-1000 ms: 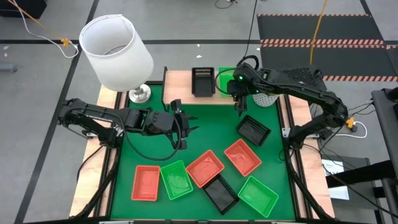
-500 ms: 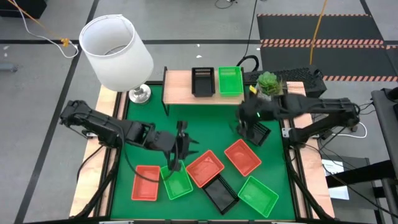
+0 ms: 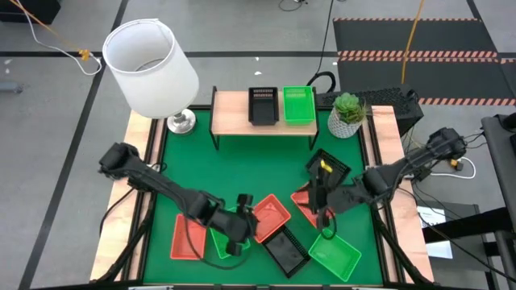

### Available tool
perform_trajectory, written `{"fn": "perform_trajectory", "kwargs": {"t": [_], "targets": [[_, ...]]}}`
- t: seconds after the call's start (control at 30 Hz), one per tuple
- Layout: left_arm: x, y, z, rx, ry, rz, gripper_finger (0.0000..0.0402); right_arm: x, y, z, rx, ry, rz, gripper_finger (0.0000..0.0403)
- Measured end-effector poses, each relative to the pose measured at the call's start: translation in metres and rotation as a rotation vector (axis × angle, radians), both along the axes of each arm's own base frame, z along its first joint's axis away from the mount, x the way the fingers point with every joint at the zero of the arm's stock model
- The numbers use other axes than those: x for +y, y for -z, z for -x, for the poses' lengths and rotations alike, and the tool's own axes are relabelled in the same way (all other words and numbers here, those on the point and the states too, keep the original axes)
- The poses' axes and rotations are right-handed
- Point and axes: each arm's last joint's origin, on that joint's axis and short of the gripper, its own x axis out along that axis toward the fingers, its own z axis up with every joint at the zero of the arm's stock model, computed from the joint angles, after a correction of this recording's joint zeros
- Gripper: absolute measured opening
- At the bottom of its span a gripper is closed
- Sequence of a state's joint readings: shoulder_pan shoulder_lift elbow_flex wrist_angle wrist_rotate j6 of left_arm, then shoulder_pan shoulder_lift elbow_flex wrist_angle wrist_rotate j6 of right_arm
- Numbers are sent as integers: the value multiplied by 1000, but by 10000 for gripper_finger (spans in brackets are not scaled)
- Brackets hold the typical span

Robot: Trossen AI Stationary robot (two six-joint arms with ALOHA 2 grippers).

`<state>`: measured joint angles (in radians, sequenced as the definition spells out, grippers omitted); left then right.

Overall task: Stack baskets on shelf by color
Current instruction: Put the middle orange basket on the shelf

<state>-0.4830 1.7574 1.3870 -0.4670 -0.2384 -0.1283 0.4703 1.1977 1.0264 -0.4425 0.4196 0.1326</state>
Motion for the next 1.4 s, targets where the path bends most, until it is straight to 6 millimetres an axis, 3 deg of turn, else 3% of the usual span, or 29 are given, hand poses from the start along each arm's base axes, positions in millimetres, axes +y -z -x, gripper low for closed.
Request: {"fn": "perform_trajectory", "kwargs": {"t": [0.2, 0.4, 0.63, 0.9, 1.13, 1.4], "targets": [[-25, 20, -25, 47, 55, -55, 226, 11, 7, 2, -43, -45, -65, 167], [-35, 19, -37, 123, 33, -70, 203, 22, 7, 8, -38, -33, -157, 167], [-36, 34, -22, 291, 63, -198, 163, 27, 7, 11, -38, -59, -153, 167], [-41, 36, -22, 280, 131, -249, 204, 21, 7, 6, -48, -39, -135, 167], [-30, 42, -26, 274, 121, -318, 223, 19, 7, 5, -48, -30, -135, 167], [-12, 63, -25, 333, 117, -351, 181, 19, 7, 5, -48, -27, -141, 167]]}}
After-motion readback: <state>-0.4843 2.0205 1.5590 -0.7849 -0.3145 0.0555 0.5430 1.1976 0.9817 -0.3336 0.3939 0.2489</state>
